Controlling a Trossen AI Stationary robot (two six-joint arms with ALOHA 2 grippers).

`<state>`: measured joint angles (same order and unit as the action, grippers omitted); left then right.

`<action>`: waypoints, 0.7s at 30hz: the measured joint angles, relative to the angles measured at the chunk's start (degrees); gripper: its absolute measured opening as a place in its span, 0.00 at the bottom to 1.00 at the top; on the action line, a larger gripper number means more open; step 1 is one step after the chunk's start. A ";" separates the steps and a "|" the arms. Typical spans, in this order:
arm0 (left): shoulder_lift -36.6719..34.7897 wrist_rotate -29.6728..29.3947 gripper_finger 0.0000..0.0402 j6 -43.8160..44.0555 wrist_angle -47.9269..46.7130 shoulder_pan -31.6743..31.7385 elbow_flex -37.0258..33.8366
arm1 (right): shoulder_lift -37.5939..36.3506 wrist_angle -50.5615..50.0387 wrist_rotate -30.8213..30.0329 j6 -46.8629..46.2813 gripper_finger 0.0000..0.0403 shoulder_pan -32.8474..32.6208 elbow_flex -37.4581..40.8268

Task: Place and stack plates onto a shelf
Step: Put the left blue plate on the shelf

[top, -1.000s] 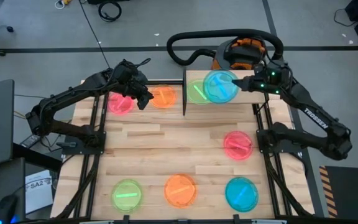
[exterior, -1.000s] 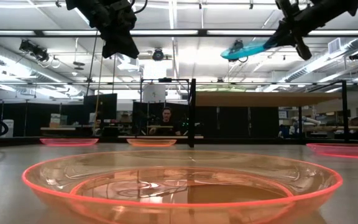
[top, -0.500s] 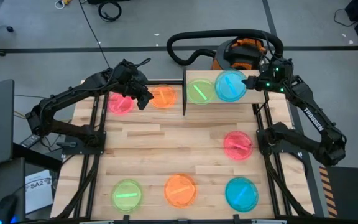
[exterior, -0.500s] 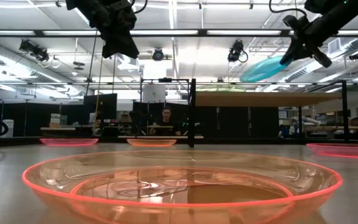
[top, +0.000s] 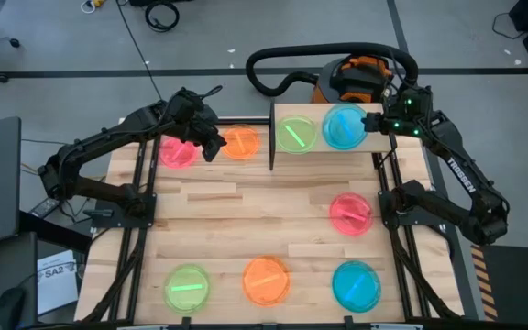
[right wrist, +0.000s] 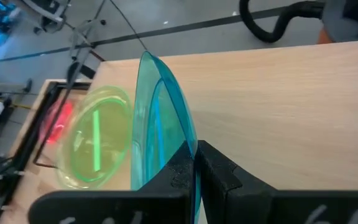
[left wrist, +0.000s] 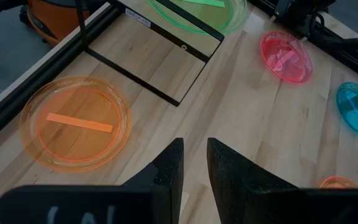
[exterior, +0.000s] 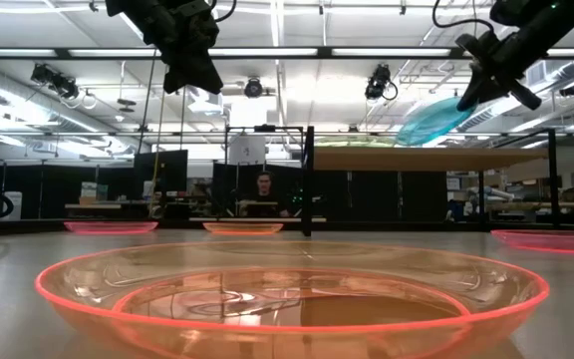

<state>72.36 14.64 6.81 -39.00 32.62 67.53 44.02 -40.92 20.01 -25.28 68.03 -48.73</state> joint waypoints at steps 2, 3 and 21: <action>0.00 0.02 0.19 0.00 0.00 0.00 0.00 | 0.31 -0.81 -3.55 0.02 0.05 -0.06 -0.02; 0.00 0.00 0.19 0.00 0.00 0.00 0.00 | 0.56 -1.46 -5.66 0.00 0.05 -0.06 -0.02; 0.00 0.01 0.19 0.00 0.02 0.00 0.01 | 2.11 -2.90 -8.02 -0.46 0.06 -0.06 -0.02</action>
<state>72.36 14.65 6.81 -38.98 32.62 67.53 46.13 -43.81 12.00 -25.74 67.96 -48.75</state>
